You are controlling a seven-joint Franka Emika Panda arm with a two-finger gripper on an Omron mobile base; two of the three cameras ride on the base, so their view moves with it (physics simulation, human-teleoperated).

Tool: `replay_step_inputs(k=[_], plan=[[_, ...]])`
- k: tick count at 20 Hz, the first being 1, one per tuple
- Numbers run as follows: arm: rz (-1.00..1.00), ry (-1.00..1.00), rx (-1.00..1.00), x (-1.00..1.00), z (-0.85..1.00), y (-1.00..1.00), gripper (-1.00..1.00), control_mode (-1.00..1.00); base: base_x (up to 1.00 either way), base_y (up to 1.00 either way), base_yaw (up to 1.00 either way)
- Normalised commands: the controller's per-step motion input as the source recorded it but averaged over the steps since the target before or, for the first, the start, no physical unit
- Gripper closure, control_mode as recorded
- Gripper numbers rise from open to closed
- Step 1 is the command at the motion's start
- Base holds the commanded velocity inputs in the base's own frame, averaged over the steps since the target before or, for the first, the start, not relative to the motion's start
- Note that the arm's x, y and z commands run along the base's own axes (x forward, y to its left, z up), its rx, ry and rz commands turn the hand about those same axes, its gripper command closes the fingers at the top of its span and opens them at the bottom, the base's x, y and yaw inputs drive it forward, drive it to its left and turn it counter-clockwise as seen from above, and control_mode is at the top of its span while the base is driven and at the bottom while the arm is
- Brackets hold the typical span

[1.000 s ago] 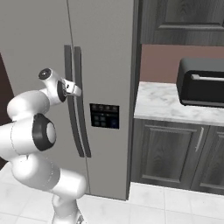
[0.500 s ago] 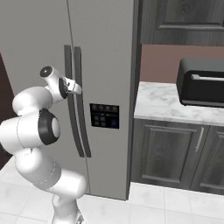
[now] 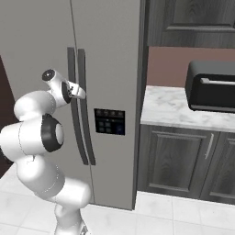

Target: Retrieve the chicken drumstick from the fridge and place it on the saucepan with marinade on the stove.

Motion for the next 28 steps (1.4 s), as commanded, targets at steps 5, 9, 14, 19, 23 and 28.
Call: replay_step_inputs(k=[5, 9, 14, 19, 23, 28], plan=[[0.0, 0.0, 0.0, 0.0, 0.0, 0.0, -1.0, -1.0, 0.0, 0.0, 0.0], [0.0, 0.0, 0.0, 0.23, -0.08, 0.18, -1.0, -1.0, 0.0, 0.0, 0.0], [0.0, 0.0, 0.0, 0.31, -0.16, 0.24, -1.0, -1.0, 0.0, 0.0, 0.0], [0.0, 0.0, 0.0, 0.35, -0.17, 0.11, -1.0, -1.0, 0.0, 0.0, 0.0], [0.0, 0.0, 0.0, 0.29, -0.17, 0.0, -1.0, -1.0, 0.0, 0.0, 0.0], [0.0, 0.0, 0.0, 0.29, -0.23, 0.0, -1.0, -1.0, 0.0, 0.0, 0.0]])
